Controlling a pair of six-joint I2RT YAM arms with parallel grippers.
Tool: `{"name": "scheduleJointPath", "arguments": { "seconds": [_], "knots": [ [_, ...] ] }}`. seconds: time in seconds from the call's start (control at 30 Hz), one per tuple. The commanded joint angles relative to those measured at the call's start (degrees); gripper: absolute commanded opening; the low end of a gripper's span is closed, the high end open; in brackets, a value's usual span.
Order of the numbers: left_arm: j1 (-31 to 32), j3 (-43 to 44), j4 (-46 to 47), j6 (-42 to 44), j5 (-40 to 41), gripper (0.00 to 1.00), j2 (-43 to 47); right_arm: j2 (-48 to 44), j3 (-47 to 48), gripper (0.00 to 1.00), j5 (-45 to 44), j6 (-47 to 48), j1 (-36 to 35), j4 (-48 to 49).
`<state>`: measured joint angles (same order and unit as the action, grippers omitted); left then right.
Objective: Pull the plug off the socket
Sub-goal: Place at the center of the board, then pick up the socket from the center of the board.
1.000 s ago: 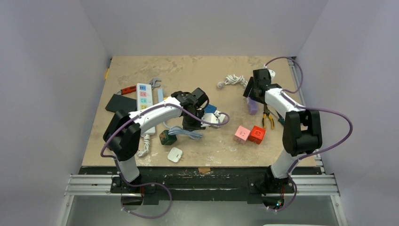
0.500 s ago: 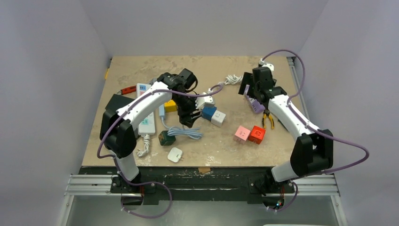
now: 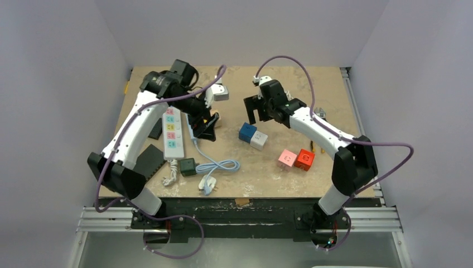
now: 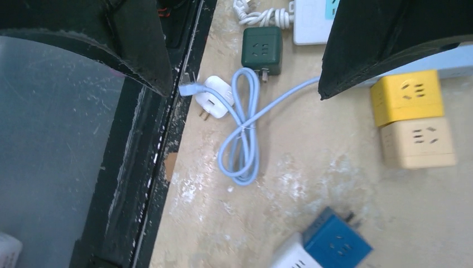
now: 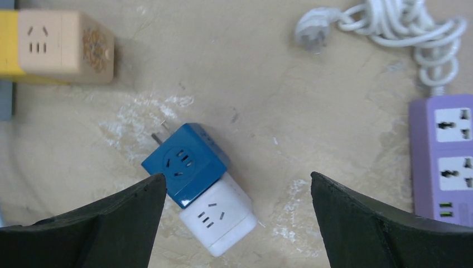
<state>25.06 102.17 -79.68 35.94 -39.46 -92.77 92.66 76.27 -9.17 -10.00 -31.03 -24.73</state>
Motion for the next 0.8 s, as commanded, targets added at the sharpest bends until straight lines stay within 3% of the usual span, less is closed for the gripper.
{"name": "scheduleJointPath", "arguments": {
  "seconds": [0.0,0.2,0.77],
  "knots": [
    [-3.39,3.32,2.51,-4.48,0.02,1.0,5.1,3.64,3.9,0.99,6.95,6.9,-2.81,-2.73],
    [-7.38,0.54,7.8,-9.25,-2.63,1.0,7.94,5.87,0.89,0.99,4.42,12.59,-7.58,-0.25],
    [-12.91,-5.96,13.2,-9.69,-1.18,1.0,14.25,17.49,4.31,0.99,1.5,17.38,-7.79,0.73]
  ]
}}
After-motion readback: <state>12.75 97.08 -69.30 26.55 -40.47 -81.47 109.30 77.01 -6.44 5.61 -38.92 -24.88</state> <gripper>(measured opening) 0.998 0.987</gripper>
